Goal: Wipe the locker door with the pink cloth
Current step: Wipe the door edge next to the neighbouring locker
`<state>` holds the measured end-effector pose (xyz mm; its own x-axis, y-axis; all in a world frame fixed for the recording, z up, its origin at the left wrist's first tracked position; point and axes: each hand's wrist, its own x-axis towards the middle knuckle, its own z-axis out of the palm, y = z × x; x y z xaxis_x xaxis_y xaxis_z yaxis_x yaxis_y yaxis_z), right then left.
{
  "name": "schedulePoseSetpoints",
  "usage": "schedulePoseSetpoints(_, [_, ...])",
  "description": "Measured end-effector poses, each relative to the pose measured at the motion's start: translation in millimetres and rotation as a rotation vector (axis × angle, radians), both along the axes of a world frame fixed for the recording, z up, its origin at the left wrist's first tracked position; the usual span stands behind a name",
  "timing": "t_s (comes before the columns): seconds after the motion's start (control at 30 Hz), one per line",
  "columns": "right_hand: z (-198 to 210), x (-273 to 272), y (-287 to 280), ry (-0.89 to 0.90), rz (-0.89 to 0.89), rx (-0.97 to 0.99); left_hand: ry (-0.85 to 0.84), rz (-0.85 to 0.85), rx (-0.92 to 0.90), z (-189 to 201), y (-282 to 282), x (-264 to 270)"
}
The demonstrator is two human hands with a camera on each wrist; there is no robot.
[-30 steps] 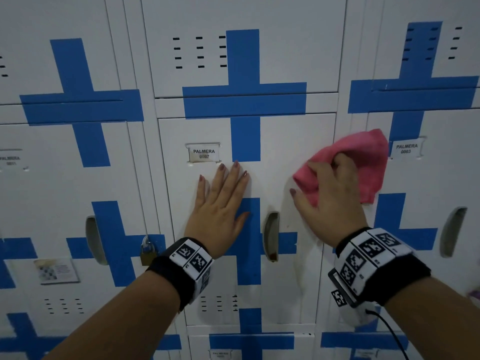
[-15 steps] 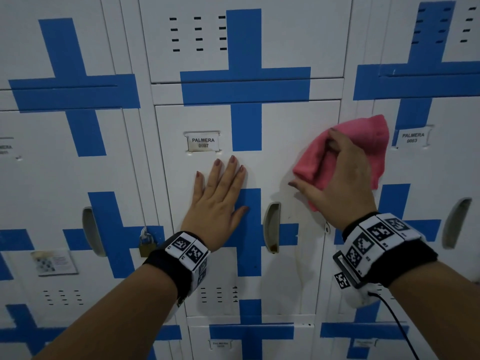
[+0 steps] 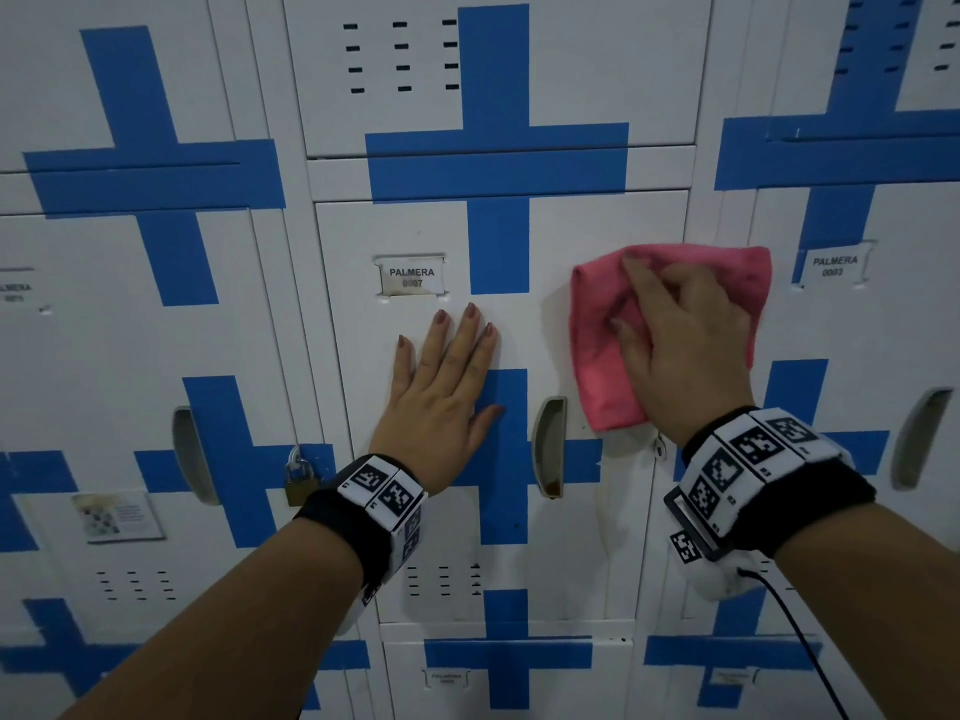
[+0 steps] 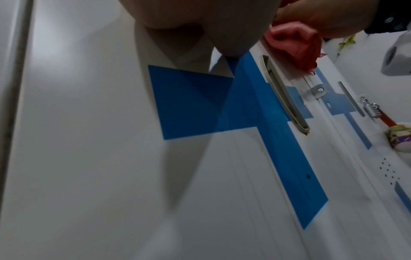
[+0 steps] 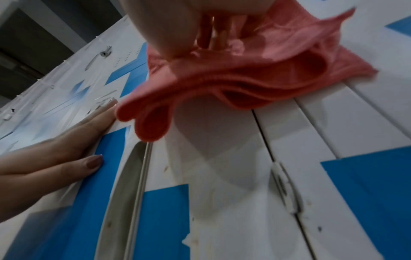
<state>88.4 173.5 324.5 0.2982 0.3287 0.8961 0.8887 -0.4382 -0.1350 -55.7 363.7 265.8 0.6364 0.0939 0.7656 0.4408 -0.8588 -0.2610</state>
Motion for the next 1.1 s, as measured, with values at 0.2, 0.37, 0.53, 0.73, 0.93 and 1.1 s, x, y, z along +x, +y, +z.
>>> schedulePoseSetpoints(0.2, [-7,2,4,-0.003,-0.088,-0.166,0.006,0.003,0.003,0,1,1])
schedulePoseSetpoints(0.37, [-17,4,7,0.023,-0.086,-0.275,0.014,0.011,0.000,0,1,1])
schedulePoseSetpoints(0.53, [-37,5,10,0.007,0.012,-0.299,0.035,0.035,0.003,-1,1,2])
schedulePoseSetpoints(0.73, [-61,-3,8,0.033,0.052,-0.371,0.029,0.032,0.006,-2,2,2])
schedulePoseSetpoints(0.93, [-79,-7,2,0.090,0.141,-0.383,0.014,0.041,0.002,-4,0,4])
schedulePoseSetpoints(1.1, [-73,-8,-8,0.211,0.305,-0.272,-0.009,0.020,-0.030,-6,-5,5])
